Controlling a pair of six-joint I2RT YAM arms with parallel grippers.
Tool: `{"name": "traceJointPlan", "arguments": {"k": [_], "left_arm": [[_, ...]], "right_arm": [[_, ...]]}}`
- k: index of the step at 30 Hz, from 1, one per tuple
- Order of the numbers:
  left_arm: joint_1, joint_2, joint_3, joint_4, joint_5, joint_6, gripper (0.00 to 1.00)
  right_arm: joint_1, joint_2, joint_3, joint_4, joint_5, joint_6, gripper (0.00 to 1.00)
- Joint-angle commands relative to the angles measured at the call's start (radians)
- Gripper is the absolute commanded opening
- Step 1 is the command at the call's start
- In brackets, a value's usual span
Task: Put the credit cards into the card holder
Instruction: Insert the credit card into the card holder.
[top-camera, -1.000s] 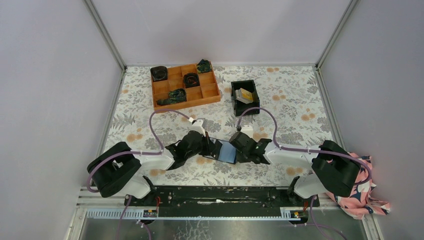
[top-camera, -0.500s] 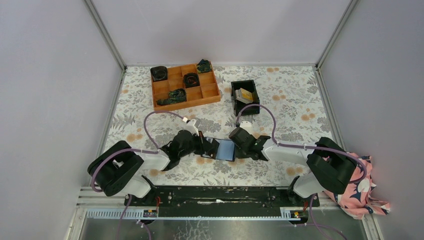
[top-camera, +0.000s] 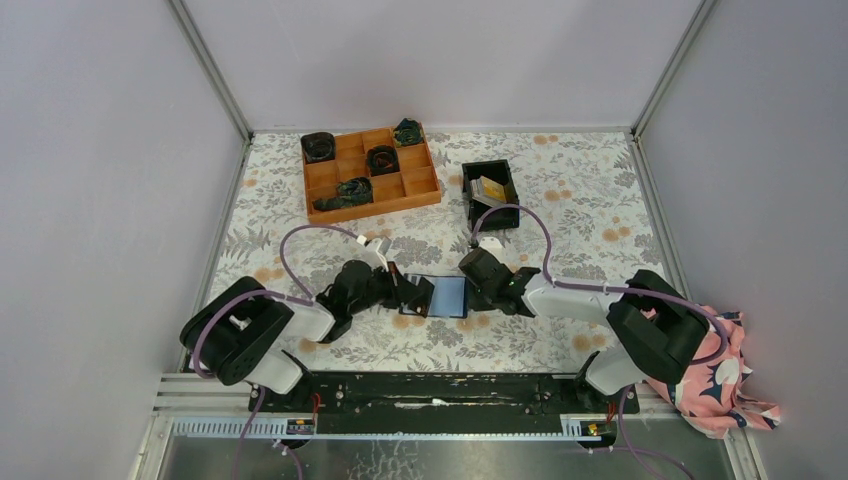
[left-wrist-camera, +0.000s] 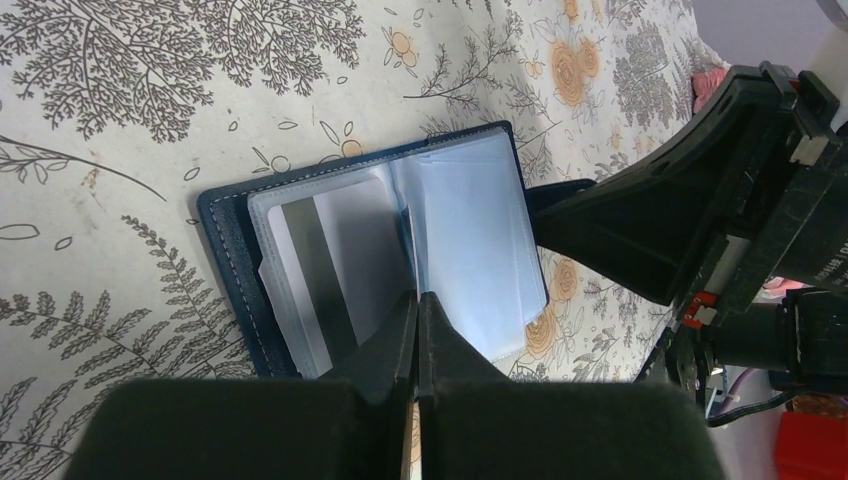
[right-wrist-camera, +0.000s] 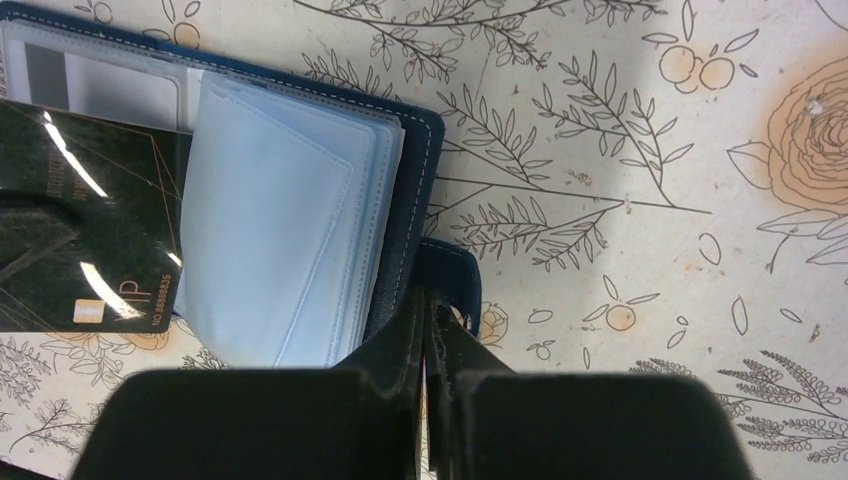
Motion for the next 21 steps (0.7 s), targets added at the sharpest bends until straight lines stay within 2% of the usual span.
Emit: {"name": "traceJointPlan", "arguments": {"k": [1, 13, 21], "left_arm": [[0.0, -0.005, -0.042, 0.061, 0.062, -0.004, 0.0], [0.0, -0.041, -0.107, 0.128, -0.015, -0.052, 0.0], [0.0, 0.052, -0.136, 0.306, -0.029, -0.132, 0.0]], "right_arm": [[-0.02, 0.074, -0.035, -0.056, -0.008, -0.034, 0.0], [-0.036, 0.102, -0.032, -0.033, -0.034, -0.052, 0.0], [-0.037, 0.106, -0.038, -0.029, -0.042, -0.055, 0.0]]}}
